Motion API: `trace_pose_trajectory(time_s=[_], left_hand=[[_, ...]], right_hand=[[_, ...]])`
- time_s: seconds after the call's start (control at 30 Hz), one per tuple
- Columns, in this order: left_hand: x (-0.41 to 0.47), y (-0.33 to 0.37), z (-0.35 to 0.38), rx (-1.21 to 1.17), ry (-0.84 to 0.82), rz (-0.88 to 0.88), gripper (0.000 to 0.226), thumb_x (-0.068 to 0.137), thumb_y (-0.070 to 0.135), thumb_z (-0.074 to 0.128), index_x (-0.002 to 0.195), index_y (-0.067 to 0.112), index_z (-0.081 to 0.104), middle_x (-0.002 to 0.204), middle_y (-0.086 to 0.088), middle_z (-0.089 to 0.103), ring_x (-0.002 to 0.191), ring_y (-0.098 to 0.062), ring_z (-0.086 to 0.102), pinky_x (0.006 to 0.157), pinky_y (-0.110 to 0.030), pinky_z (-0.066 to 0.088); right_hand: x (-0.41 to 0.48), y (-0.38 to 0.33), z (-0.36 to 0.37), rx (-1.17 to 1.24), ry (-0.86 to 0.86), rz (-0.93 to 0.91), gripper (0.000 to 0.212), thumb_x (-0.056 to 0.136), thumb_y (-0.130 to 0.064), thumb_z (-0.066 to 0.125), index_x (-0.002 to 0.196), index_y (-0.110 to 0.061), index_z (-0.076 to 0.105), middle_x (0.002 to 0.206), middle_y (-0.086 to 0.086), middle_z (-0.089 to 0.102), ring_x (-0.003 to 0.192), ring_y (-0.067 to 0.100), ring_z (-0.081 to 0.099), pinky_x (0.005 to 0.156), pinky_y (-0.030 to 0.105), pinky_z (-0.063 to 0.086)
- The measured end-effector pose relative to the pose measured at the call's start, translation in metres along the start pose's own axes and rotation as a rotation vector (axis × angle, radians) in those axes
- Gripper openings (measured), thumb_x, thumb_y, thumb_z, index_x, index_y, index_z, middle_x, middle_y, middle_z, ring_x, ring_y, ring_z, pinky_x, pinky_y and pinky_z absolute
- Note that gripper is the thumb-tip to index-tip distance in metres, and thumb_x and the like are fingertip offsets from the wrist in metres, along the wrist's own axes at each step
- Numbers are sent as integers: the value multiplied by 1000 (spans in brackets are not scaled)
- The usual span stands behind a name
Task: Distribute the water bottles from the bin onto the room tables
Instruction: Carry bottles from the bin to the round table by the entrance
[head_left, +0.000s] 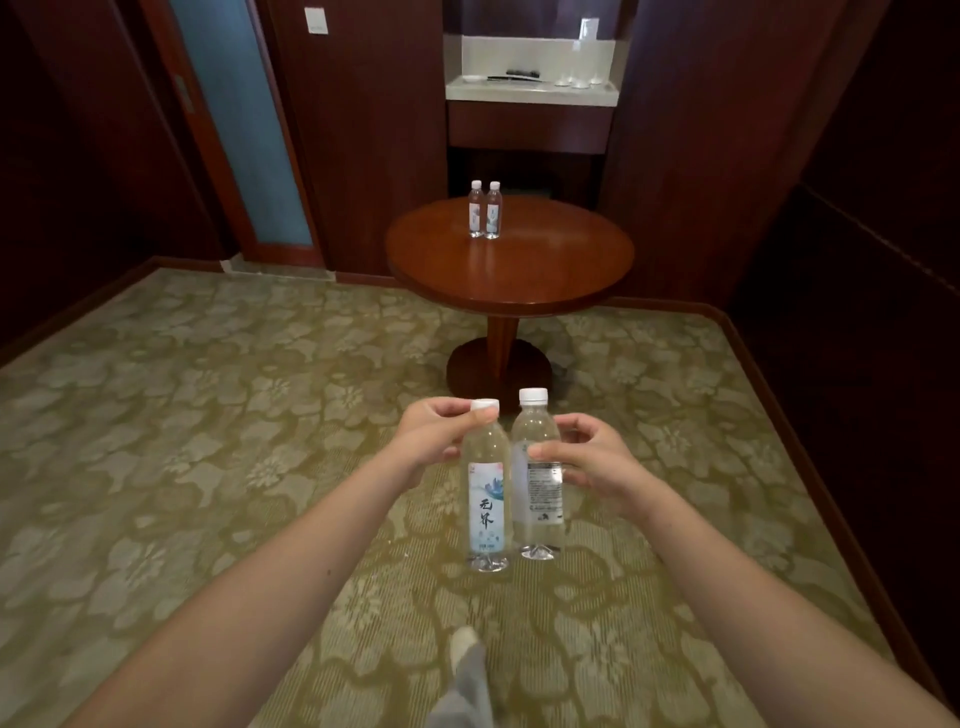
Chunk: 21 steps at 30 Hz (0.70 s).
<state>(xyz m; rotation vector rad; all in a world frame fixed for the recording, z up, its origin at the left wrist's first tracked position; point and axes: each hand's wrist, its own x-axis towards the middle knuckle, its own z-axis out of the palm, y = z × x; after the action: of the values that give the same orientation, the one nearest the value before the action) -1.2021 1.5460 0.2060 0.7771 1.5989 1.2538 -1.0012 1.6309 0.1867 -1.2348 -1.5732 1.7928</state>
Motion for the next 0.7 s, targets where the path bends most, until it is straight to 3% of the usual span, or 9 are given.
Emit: trace_pose_trajectory(time_s=[0.1, 0.3, 0.47, 0.6, 0.7], left_hand=[[86, 20, 6, 12, -27, 21, 34, 75, 32, 83, 104, 17, 73, 93, 1, 78, 91, -13, 73, 73, -25, 57], [237, 69, 10, 45, -77, 52, 44, 71, 36, 85, 109, 17, 72, 98, 2, 77, 95, -15, 73, 88, -36, 58], [337, 109, 21, 44, -90, 66, 36, 73, 33, 84, 103, 17, 74, 95, 1, 77, 95, -16, 72, 89, -35, 57], [406, 134, 31, 42, -82, 65, 23, 76, 27, 83, 95, 19, 73, 89, 2, 77, 83, -10, 72, 76, -25, 59], [464, 148, 39, 57, -55, 69, 27, 75, 28, 84, 97, 18, 73, 91, -1, 77, 85, -14, 73, 82, -34, 60]], right_hand=[[75, -23, -22, -4, 21, -20, 52, 62, -18, 92, 108, -21, 70, 114, 9, 71, 106, 23, 69, 98, 51, 53], [198, -77, -53, 2, 83, -33, 55, 63, -12, 91, 112, -15, 66, 114, 15, 69, 97, 24, 72, 90, 45, 59], [284, -117, -79, 35, 100, -44, 46, 70, -3, 85, 111, -12, 64, 104, 9, 70, 80, 10, 71, 67, 22, 58], [357, -139, -103, 16, 99, -42, 46, 72, -4, 85, 112, -11, 64, 98, 4, 70, 75, 6, 70, 63, 19, 55], [419, -153, -123, -2, 92, -46, 50, 70, -5, 86, 114, -10, 63, 100, 5, 70, 78, 10, 70, 71, 25, 59]])
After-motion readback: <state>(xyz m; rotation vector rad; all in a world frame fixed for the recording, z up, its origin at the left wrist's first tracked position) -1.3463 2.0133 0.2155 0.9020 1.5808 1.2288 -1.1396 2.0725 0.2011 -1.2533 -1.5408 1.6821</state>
